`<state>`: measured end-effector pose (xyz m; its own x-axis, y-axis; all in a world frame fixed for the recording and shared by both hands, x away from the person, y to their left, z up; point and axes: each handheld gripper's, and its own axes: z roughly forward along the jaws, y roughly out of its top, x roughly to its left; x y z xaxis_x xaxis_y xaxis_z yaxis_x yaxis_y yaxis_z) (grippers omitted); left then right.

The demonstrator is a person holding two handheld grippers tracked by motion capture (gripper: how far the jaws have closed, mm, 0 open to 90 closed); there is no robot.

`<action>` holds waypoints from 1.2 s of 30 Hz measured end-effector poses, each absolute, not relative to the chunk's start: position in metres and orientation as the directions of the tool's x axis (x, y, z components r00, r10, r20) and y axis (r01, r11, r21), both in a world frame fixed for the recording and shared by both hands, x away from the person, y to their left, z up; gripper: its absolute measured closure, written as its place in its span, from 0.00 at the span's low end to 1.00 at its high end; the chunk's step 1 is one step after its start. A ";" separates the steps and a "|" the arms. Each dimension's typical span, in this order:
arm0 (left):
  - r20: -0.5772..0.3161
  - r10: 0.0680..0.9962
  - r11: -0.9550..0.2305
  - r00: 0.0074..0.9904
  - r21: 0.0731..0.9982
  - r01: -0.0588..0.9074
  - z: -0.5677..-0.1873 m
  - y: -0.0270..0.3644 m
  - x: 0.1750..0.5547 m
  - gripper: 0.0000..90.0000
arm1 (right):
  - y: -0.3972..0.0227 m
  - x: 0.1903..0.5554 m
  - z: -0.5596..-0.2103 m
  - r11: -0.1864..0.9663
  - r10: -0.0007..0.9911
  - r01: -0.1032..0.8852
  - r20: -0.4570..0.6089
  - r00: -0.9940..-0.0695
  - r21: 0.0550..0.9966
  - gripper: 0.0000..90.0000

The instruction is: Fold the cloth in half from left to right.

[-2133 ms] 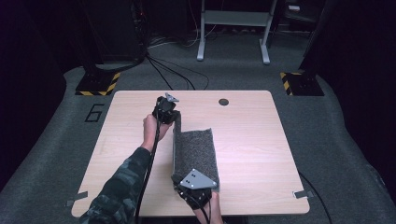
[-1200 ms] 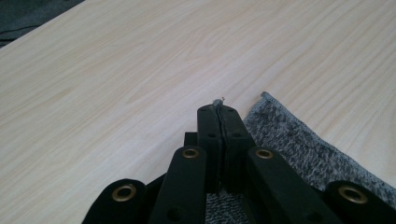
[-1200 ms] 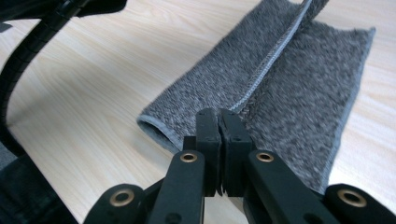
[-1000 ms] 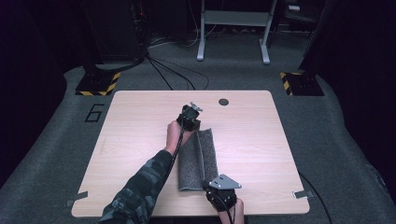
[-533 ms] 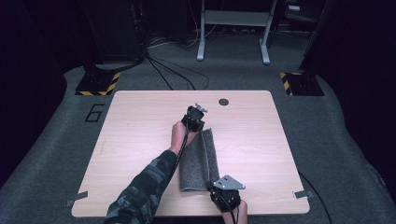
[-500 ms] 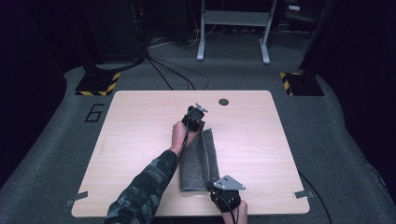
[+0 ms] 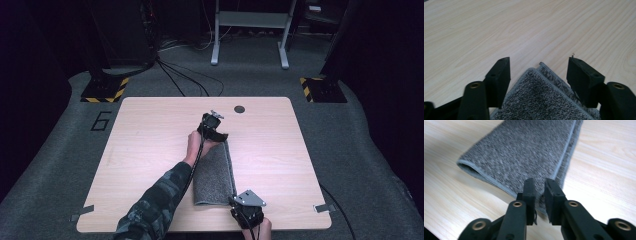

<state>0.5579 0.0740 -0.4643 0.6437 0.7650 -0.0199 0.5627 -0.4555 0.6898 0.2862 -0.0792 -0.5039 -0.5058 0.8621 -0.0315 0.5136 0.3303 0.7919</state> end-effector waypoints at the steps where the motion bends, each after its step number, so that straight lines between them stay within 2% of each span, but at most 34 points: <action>1: -0.019 0.763 -0.460 0.647 0.687 0.562 -0.463 0.076 0.558 0.35 | -0.081 0.286 -0.504 0.326 0.867 0.522 -0.030 -0.497 0.788 0.85; 4: -0.024 0.767 -0.456 0.642 0.683 0.570 -0.461 0.081 0.555 0.32 | -0.087 0.287 -0.503 0.312 0.872 0.527 -0.017 -0.490 0.791 0.81; 5: -0.017 0.769 -0.460 0.639 0.678 0.573 -0.461 0.085 0.554 0.31 | -0.090 0.288 -0.503 0.301 0.876 0.532 -0.009 -0.482 0.792 0.75; 7: -0.009 0.775 -0.461 0.632 0.676 0.575 -0.460 0.092 0.552 0.30 | -0.093 0.291 -0.501 0.276 0.879 0.541 0.019 -0.477 0.794 0.71; 9: -0.003 0.783 -0.458 0.622 0.674 0.580 -0.461 0.102 0.548 0.29 | -0.094 0.296 -0.502 0.276 0.880 0.554 0.025 -0.474 0.786 0.62; 12: 0.010 0.793 -0.457 0.609 0.671 0.584 -0.462 0.118 0.541 0.27 | -0.094 0.307 -0.502 0.295 0.877 0.558 0.012 -0.480 0.775 0.53; 21: 0.046 0.824 -0.461 0.565 0.633 0.622 -0.476 0.167 0.502 0.24 | -0.084 0.333 -0.502 0.346 0.851 0.572 0.008 -0.525 0.744 0.66; 23: 0.054 0.821 -0.474 0.568 0.620 0.625 -0.481 0.170 0.495 0.24 | -0.080 0.338 -0.506 0.361 0.849 0.584 0.003 -0.528 0.727 0.75; 24: 0.058 0.818 -0.484 0.573 0.607 0.630 -0.485 0.171 0.491 0.24 | -0.080 0.338 -0.506 0.361 0.849 0.584 0.003 -0.528 0.727 0.75; 27: 0.076 0.808 -0.511 0.584 0.584 0.631 -0.496 0.169 0.485 0.24 | -0.076 0.342 -0.513 0.355 0.864 0.615 0.004 -0.504 0.704 0.91; 32: 0.094 0.807 -0.523 0.583 0.573 0.631 -0.505 0.164 0.486 0.24 | -0.076 0.340 -0.516 0.345 0.872 0.618 0.002 -0.489 0.706 0.98; 36: 0.095 0.800 -0.529 0.593 0.580 0.620 -0.506 0.165 0.489 0.22 | -0.078 0.336 -0.515 0.333 0.884 0.630 0.001 -0.468 0.701 0.98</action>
<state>0.4888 0.1649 -0.5063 0.5929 0.7996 0.0953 0.6200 -0.5288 0.5797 0.3360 -0.0784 -0.5154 -0.4677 0.8839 0.0007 0.6302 0.3329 0.7014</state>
